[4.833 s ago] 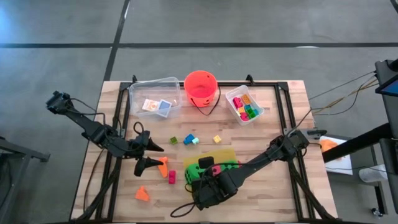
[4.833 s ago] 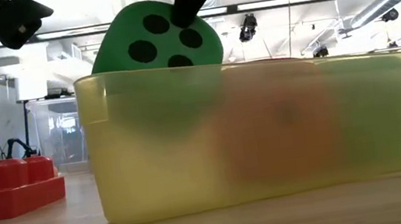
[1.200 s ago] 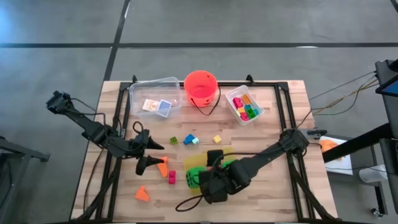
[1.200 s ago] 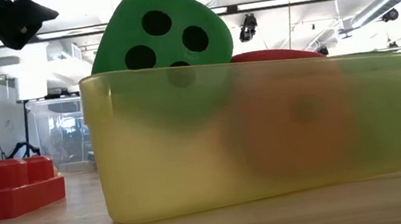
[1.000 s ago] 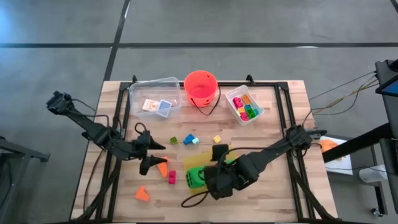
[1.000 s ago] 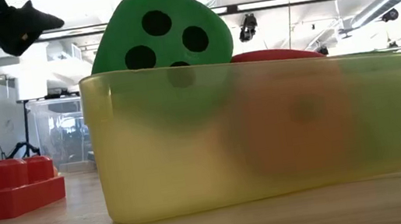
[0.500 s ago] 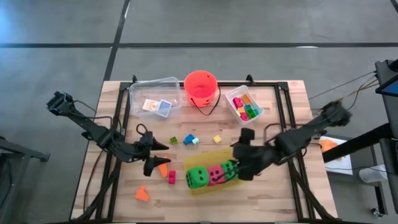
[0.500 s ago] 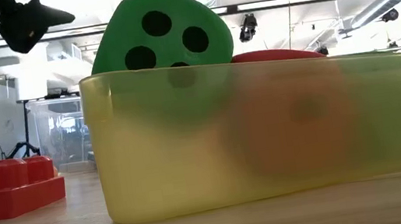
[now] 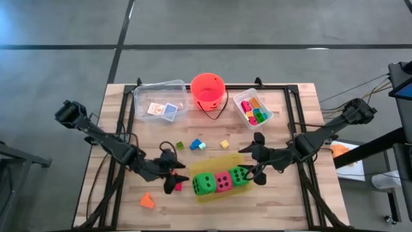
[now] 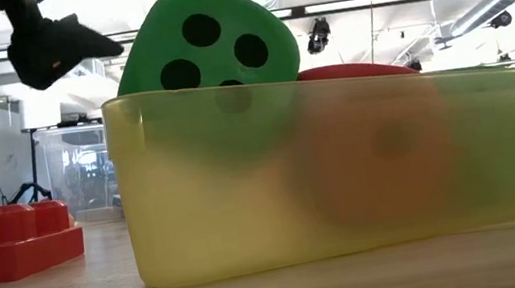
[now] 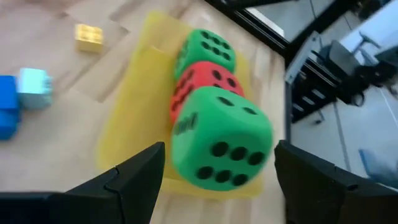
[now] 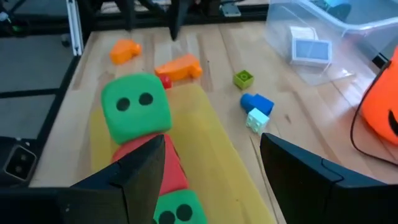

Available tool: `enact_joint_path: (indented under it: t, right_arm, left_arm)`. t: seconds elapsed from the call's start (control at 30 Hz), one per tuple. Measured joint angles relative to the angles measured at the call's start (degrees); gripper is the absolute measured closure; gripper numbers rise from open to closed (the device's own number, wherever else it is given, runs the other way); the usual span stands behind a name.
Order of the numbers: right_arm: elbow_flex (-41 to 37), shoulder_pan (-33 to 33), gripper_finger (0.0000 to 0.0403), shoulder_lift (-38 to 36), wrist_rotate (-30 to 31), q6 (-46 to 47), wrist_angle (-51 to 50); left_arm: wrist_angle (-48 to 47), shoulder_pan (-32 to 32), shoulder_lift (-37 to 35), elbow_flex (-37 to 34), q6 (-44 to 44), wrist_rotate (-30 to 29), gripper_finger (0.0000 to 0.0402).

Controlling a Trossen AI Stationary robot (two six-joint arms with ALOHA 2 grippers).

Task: Pick & Place Toys
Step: Put the green die into the yellow bin

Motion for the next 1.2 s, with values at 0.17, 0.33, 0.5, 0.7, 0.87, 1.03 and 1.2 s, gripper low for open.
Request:
enact_joint_path:
  t: [0.17,0.33,0.5,0.7,0.87,1.03,1.2]
  right_arm:
    - [-1.5,0.0,0.0147,0.5,-0.1,-0.1,0.1]
    - [-2.1,0.0,0.0147,0.4,-0.1,0.5,0.1]
    - [-2.1,0.0,0.0147,0.3,-0.2,0.7,0.1]
    - [-2.1,0.0,0.0147,1.2,-0.5,2.7,0.1]
    - [-2.1,0.0,0.0147,1.5,-0.5,2.8,0.1]
    - [-2.1,0.0,0.0147,1.5,-0.7,2.9,0.1]
    - [-2.1,0.0,0.0147,1.5,-0.7,2.8,0.1]
  left_arm:
    - [-2.6,-0.5,2.2,4.3,1.9,2.7,0.0190]
    - [-2.7,-1.5,4.3,6.0,2.8,7.3,0.0353]
    - [-2.1,-2.9,6.7,6.0,-0.1,7.8,0.0390]
    - [0.0,-3.1,11.1,6.0,-4.3,8.0,0.0400]
    - [2.4,-3.0,14.2,6.3,-4.3,8.4,0.0401]
    - [2.6,-2.5,16.0,6.8,-4.9,8.9,0.0401]
    - [2.4,-1.0,18.0,7.6,-5.2,10.8,0.0401]
